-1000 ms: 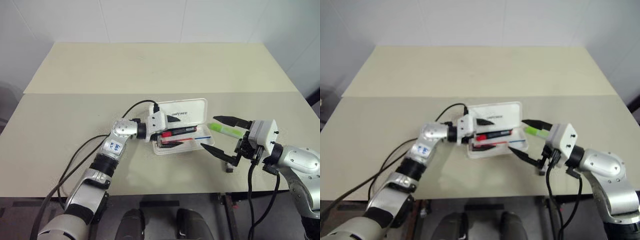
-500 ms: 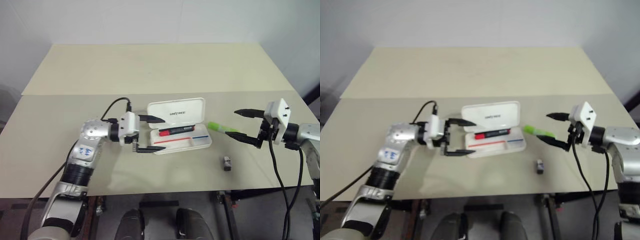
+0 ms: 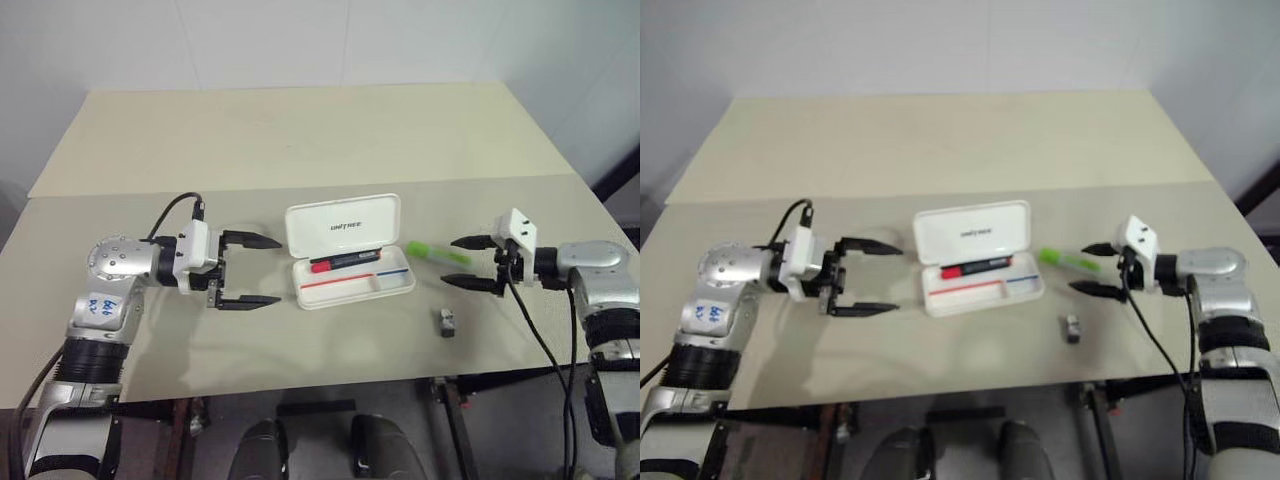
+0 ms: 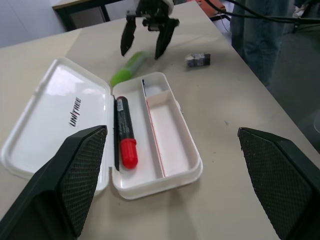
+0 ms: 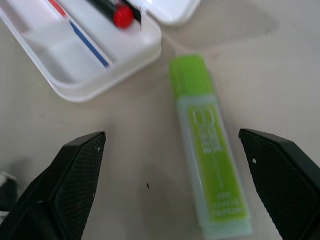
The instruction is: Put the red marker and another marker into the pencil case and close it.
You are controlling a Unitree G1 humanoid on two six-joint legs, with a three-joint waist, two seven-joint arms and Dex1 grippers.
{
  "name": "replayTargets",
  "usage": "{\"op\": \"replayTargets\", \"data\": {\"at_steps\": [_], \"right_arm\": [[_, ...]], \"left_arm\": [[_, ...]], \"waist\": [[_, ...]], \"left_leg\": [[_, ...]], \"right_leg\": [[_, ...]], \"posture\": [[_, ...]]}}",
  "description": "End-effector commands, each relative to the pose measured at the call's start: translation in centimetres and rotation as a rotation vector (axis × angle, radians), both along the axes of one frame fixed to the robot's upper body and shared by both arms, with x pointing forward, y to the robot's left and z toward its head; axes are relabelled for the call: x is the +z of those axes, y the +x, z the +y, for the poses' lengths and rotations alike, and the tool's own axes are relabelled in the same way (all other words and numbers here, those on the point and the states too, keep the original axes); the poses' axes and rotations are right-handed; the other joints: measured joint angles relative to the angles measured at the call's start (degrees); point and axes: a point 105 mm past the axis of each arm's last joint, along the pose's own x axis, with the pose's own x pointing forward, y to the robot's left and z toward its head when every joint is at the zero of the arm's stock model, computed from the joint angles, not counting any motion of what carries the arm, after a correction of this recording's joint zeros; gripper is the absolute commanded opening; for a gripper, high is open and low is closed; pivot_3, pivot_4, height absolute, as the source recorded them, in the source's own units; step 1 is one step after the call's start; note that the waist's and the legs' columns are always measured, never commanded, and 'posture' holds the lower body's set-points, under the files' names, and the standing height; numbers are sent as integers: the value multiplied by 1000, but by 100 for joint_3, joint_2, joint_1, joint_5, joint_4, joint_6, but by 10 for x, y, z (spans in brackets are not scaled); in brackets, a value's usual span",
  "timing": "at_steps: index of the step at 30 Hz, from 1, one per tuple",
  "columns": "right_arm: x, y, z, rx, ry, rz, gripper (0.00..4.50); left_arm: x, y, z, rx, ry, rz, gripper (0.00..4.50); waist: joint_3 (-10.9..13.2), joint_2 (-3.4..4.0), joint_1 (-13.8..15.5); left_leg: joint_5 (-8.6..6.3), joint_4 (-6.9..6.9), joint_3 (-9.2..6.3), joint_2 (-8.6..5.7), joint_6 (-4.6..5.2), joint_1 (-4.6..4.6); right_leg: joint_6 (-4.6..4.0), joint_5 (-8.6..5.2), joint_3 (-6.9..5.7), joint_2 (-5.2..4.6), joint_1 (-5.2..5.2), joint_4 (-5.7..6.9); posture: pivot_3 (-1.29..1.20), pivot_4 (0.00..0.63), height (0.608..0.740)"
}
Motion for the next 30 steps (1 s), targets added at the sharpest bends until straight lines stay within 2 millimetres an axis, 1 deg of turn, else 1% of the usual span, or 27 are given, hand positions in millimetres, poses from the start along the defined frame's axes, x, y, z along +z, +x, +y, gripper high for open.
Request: {"op": "replayTargets", "data": {"at_steps": [1,6,8,10,17,21,23,25,26,28,30], "right_arm": [[-1,7,-2,-24,-27,-17,4500],[-9,13,-3,-78,-37,18,4500],[-12,13,-2,-80,-31,45,4113],[-13,14,3,-64,-24,51,3568],[-14,13,15,3,-37,18,1147],[-18,18,10,-26,-137,-42,1147],[-15,22,5,-60,-168,-90,1147],[-7,28,0,-109,-178,-151,1147],[1,30,-4,-131,-179,-183,1147],[10,32,-10,-156,-181,-216,1147],[24,32,-18,-172,-180,-248,1147]], "left_arm": [[14,-8,-3,-15,-18,-44,4487],[16,-13,-7,-22,-21,-31,4487],[16,-14,-9,-28,-20,-28,4500],[17,-15,-11,-36,-20,-28,4500],[15,-17,-15,-52,-20,-23,4500],[13,-18,-19,-63,-23,-20,4500],[12,-18,-23,-80,-25,-30,4500],[14,-19,-28,-95,-45,-37,4500],[14,-20,-30,-99,-47,-37,4500],[12,-20,-31,-105,-42,-34,4500],[10,-22,-31,-111,-32,-37,4500]], "waist": [[0,0,-7],[0,0,-26],[0,0,-32],[0,0,-41],[0,0,-107],[-1,-1,-153],[-5,-8,-158],[-5,-9,-165],[-5,-9,-168],[-5,-8,-155],[0,0,-136]], "left_leg": [[0,-1,3,0,-1,0],[1,4,16,0,-3,9],[1,9,16,0,-3,13],[2,12,16,0,-3,17],[4,12,15,2,-3,19],[4,11,15,2,-4,18],[4,13,17,1,-3,19],[5,17,17,1,0,26],[7,17,18,-1,6,27],[5,17,19,-2,5,25],[4,15,16,-1,4,22]], "right_leg": [[0,0,1,1,-2,0],[3,2,20,1,-2,5],[4,2,23,1,-1,12],[3,5,25,1,1,17],[0,14,28,1,1,18],[1,15,28,1,1,16],[4,16,30,-1,3,16],[4,24,30,-3,12,14],[1,34,31,-7,14,7],[-3,49,33,-13,13,4],[-5,53,32,-20,10,4]], "posture": [[0,150,740],[0,150,740],[0,150,740],[0,150,740],[0,150,740],[0,150,740],[0,150,740],[0,150,740],[0,150,740],[0,150,740],[0,150,740]]}}
